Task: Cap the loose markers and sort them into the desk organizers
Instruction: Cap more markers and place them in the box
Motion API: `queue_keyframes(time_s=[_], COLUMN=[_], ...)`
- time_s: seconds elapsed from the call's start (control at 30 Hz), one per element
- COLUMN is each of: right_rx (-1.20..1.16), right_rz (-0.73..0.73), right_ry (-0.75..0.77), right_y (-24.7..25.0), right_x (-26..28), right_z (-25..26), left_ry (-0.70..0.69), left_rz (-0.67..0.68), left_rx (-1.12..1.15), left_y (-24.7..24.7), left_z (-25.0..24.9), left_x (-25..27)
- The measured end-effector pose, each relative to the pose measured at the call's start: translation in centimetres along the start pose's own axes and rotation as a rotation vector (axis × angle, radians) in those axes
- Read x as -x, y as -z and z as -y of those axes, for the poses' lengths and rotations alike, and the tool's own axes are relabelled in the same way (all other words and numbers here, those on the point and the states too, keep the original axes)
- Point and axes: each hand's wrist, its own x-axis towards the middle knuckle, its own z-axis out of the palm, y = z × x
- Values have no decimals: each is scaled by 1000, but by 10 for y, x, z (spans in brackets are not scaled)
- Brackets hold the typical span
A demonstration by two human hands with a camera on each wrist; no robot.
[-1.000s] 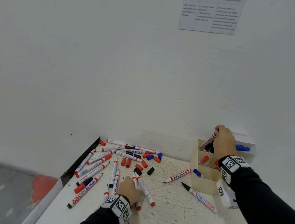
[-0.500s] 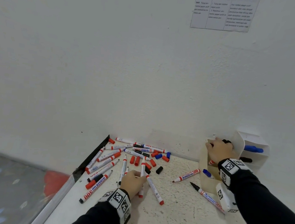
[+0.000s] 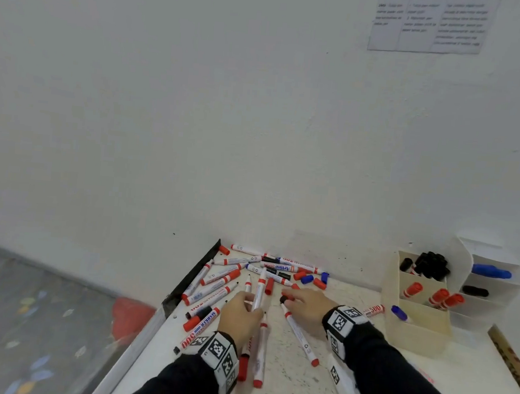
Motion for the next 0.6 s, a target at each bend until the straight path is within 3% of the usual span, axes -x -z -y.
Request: queue_keyframes(time_s=[0.17,0.33,0.53,0.6], right_rx=[55,-70,-297,-421], right_rz=[-51,-206,-561,-602], right_ry=[-44,-71,-67,-11], right_y=[-17,-21,-14,-6], right_x=[-17,-21,-17,-11], right_z=[1,-1,2,5], left_ry=[-5,-1,-42,-74], left_rz=[13,20,3,14], left_rx=[-10,-16,-71,-128], left_y=[13,14,10,10], left_z=[5,7,9,8], left_x=[-1,-4,-3,0])
